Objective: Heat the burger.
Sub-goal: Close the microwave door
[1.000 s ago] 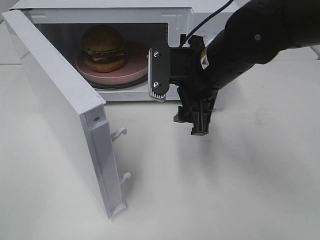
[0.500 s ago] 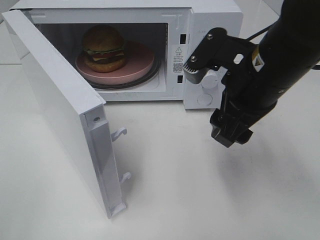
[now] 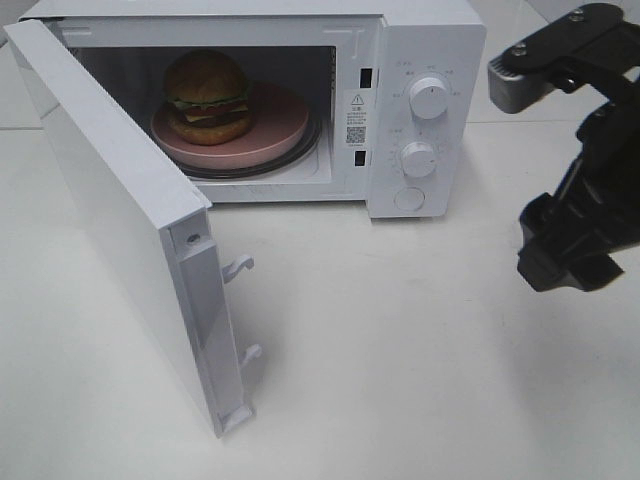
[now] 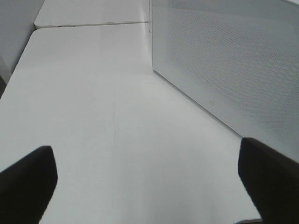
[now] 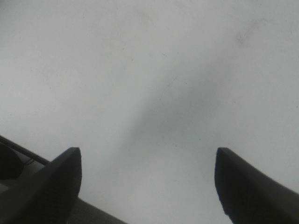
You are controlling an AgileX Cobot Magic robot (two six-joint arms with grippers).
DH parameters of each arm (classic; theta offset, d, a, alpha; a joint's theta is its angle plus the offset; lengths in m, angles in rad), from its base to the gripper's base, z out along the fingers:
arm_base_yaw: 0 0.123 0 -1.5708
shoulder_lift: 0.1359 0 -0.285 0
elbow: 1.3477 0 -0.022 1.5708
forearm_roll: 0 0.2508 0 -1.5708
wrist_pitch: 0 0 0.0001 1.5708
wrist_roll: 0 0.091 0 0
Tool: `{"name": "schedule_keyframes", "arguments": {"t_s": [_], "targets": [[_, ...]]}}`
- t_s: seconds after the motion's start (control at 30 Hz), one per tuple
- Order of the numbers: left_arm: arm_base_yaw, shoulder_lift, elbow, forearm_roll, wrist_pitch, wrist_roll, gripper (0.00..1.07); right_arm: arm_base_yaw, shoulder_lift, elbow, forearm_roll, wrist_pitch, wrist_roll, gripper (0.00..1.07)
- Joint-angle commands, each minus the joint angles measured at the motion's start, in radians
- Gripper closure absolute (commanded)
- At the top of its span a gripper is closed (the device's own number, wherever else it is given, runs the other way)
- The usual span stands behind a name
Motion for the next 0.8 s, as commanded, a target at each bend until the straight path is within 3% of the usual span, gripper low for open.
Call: {"name": "schedule_keyframes", "arguments": {"t_s": [0.03, 0.63, 0.8], "targets": [[0.001, -0.018, 0.004, 0.000, -0.003, -0.001, 0.09, 0.001, -0.072, 0.042, 0.028, 0.042, 0.011, 0.31], [0.001, -0.018, 0.004, 0.000, -0.003, -0.001, 0.09, -0.011, -0.376, 0.220, 0.083, 0.055, 0.011, 0.31], [0.001, -0.018, 0.004, 0.000, -0.003, -0.001, 0.09, -0.118, -0.437, 0.278, 0.116, 0.045, -0.012, 0.31]]}}
